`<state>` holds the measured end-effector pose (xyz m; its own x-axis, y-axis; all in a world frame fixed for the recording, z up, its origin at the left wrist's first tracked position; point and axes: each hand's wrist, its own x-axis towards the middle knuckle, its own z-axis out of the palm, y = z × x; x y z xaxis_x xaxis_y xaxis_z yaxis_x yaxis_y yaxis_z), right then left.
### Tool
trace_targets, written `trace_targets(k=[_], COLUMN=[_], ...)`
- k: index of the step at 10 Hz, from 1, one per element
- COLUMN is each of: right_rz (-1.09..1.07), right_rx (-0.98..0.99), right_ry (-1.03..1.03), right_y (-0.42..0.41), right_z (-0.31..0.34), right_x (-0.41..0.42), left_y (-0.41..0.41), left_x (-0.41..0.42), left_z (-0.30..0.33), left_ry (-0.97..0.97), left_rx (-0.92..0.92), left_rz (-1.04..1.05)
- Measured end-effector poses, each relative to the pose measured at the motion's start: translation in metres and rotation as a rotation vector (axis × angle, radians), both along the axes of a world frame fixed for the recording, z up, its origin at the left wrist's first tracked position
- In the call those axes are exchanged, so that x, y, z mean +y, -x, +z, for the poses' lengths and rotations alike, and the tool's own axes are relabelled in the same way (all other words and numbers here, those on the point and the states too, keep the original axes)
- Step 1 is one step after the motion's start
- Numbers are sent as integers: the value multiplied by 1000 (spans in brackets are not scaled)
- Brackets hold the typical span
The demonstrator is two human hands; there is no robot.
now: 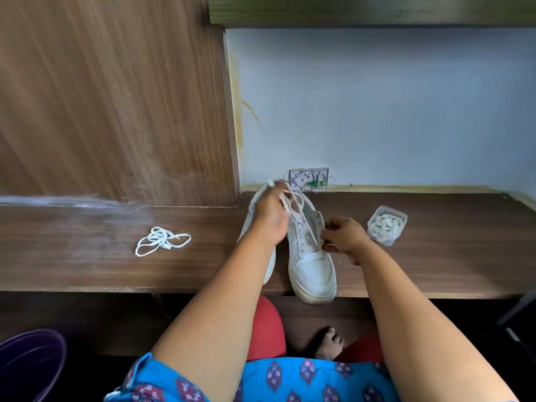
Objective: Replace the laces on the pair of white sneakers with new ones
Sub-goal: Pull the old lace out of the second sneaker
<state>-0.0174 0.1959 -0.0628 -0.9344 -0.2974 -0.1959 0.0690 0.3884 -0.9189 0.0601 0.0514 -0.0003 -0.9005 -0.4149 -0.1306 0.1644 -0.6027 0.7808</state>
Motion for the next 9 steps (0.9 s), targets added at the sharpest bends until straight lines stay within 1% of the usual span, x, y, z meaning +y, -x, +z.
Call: trace_targets(k=[1, 2, 3, 4, 5, 6, 7, 8, 9], right_rz=[13, 13, 18, 2, -9, -34, -19, 5, 15], right_rx=[-12, -29, -38, -44, -32, -29, -41, -2, 67], right_ry=[-6, 15, 37, 46, 39, 48, 69, 25, -45], right_y=[0, -2, -2, -1, 1, 3, 0, -5, -7], right_z=[1, 2, 3, 1, -3, -3, -2, -2, -1], right_x=[-2, -3, -2, -2, -3, -4, -9, -14, -17], left_y=[-2, -4, 1, 6, 4, 5, 8, 10, 17], left_x=[-2, 10, 12, 12, 10, 0, 3, 12, 15], left_z=[7, -11, -37, -40, -38, -36, -38, -44, -57], left_ry=[-387, 717, 1804, 1997, 1427, 513, 398, 738, 777], left_rx=[196, -170, -286, -398, -357, -227, -178, -302, -374], left_rz=[-58, -149, -471, -543, -491, -222, -221, -257, -185])
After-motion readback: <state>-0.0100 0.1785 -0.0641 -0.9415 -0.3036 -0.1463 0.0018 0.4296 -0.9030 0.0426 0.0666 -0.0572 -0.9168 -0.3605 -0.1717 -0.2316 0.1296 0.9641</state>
